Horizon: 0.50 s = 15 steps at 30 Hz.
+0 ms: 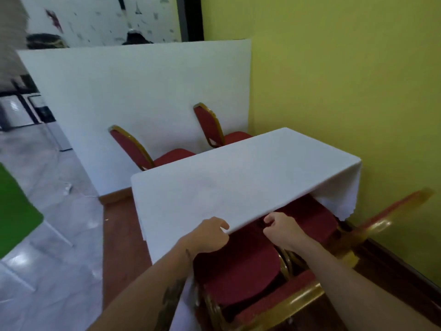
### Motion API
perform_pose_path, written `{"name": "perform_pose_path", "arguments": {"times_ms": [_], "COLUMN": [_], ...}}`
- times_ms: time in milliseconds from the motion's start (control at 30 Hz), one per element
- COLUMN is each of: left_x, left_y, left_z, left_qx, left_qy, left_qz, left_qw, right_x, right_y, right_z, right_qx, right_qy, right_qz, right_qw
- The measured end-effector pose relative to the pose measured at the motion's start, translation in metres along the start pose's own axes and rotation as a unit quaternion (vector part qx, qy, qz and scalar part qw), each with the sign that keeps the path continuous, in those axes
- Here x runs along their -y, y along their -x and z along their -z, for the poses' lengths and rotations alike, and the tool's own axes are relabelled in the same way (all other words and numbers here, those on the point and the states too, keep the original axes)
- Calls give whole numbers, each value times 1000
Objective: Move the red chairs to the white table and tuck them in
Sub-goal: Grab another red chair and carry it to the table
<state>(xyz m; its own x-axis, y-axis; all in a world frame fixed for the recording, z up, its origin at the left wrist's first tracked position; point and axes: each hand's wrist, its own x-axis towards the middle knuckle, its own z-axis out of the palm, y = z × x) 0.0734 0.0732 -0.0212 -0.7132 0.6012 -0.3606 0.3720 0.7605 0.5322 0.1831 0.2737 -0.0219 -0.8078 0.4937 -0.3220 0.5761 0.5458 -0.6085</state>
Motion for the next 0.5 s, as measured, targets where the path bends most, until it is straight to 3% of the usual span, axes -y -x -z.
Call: {"name": "perform_pose_path", "arguments": {"times_ms": [300,500], "left_x": [187,281], "left_y": [11,8], "left_z": [163,279], "left_qx": [-97,-147], "left_qy": [67,36], "left_qz": [37,51], "left_qw": [992,987], "right_x": [206,327], "right_y": [-61,-106], "right_z": [-125,-185], "right_qx": [12,16], "right_qy": [-1,-18], "right_qz": [93,107], "right_qw": [996,994]}}
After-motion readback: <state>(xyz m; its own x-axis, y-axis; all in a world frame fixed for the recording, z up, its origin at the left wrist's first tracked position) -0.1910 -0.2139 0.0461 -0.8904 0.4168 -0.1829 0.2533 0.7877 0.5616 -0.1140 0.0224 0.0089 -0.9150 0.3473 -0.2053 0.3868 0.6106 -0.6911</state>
